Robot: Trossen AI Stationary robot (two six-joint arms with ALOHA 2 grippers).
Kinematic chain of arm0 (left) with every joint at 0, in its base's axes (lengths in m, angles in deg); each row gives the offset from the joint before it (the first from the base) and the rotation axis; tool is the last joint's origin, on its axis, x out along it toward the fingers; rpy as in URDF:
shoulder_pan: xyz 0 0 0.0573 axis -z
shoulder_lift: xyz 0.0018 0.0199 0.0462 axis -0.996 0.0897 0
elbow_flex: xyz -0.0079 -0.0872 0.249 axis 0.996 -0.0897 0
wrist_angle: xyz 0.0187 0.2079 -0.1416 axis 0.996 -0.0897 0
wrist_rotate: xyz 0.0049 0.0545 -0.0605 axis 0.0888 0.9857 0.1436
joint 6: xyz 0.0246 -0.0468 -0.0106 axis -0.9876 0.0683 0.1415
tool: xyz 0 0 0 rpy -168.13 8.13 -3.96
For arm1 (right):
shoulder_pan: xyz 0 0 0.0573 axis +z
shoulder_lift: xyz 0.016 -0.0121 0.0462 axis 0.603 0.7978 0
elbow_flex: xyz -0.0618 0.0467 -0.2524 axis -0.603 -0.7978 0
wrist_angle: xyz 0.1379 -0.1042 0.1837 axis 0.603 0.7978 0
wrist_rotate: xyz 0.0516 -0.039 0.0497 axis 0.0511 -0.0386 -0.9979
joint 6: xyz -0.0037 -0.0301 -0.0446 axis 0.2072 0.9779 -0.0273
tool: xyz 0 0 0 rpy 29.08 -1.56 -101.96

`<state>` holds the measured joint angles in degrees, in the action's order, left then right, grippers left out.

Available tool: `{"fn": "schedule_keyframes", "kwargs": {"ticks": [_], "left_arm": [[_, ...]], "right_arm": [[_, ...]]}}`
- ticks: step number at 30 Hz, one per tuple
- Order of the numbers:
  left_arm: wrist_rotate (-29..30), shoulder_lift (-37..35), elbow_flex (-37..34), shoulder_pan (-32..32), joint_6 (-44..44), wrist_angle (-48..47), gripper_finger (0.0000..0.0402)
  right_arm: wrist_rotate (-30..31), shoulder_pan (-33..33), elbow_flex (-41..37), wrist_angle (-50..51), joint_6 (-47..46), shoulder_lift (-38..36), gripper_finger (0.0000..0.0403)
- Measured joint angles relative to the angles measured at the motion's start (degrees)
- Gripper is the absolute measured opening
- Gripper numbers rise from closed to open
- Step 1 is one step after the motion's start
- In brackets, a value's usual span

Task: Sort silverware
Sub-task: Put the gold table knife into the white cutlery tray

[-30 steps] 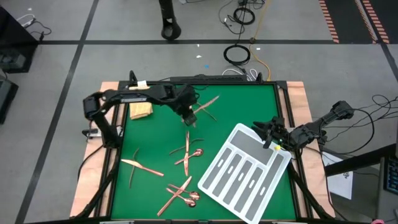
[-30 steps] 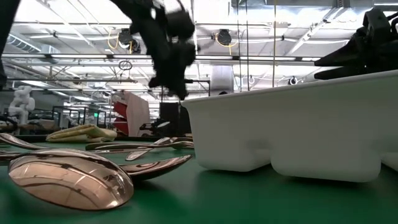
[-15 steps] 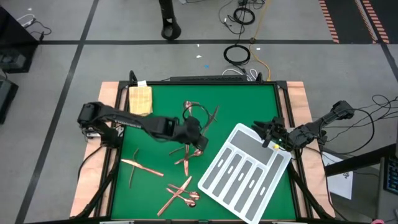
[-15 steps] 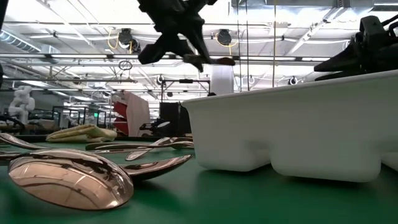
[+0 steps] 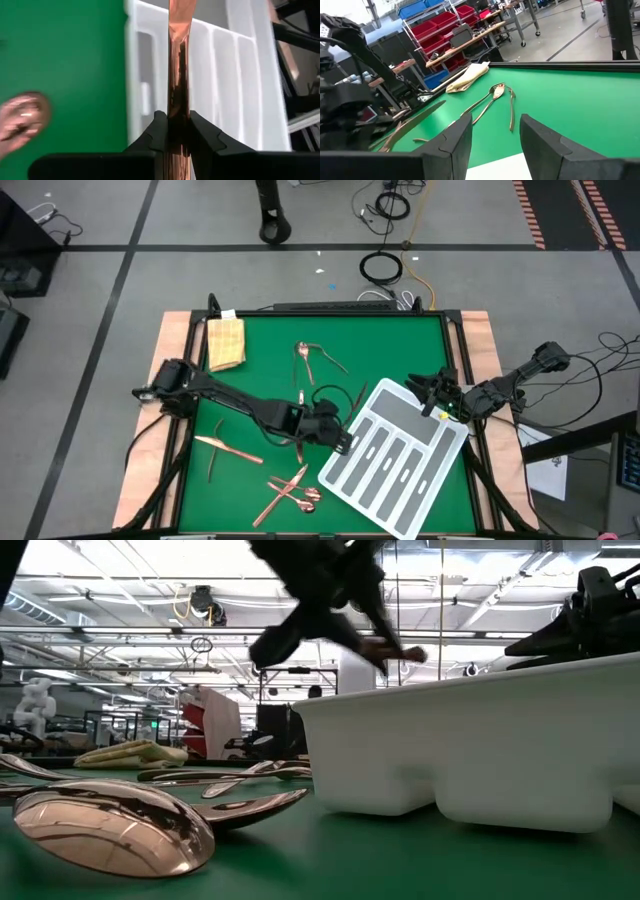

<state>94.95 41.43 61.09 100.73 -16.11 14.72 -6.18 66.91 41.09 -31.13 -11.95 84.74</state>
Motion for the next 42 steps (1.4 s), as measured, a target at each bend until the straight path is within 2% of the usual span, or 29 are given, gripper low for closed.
{"fn": "schedule_keyframes", "kwargs": {"ticks": [6, 10, 14, 20, 37, 39, 42], "left_arm": [[-0.26, 6.89, 11.12, 1.37, 1.29, -8.88, 0.0048], [-0.24, 10.03, 15.42, 2.79, 3.45, -15.44, 0.0048], [-0.20, 11.75, 15.78, 4.71, 8.40, -15.96, 0.0048], [-0.30, 13.04, 15.82, 6.11, 11.42, -16.04, 0.0048], [-2.64, 13.62, 15.77, 5.99, 8.31, -16.93, 0.0048], [-2.64, 13.62, 15.77, 5.95, 8.43, -16.77, 0.0059], [-2.65, 13.63, 15.77, 5.97, 8.64, -16.54, 0.0101]], "right_arm": [[0.04, 0.02, 0.00, 0.00, 0.31, 0.00, 0.0153], [0.07, 0.02, 0.00, 0.00, 0.36, 0.00, 0.0153], [0.02, 0.02, 0.00, 0.00, 0.38, 0.19, 0.0153], [0.02, 0.02, 0.00, 0.00, 0.47, 0.66, 0.0153], [-0.22, 0.02, 0.00, 0.00, 0.88, 2.43, 0.0153], [-0.24, 0.02, 0.00, 0.00, 0.88, 2.40, 0.0153], [-0.26, 0.01, 0.00, 0.00, 0.88, 2.40, 0.0153]]}}
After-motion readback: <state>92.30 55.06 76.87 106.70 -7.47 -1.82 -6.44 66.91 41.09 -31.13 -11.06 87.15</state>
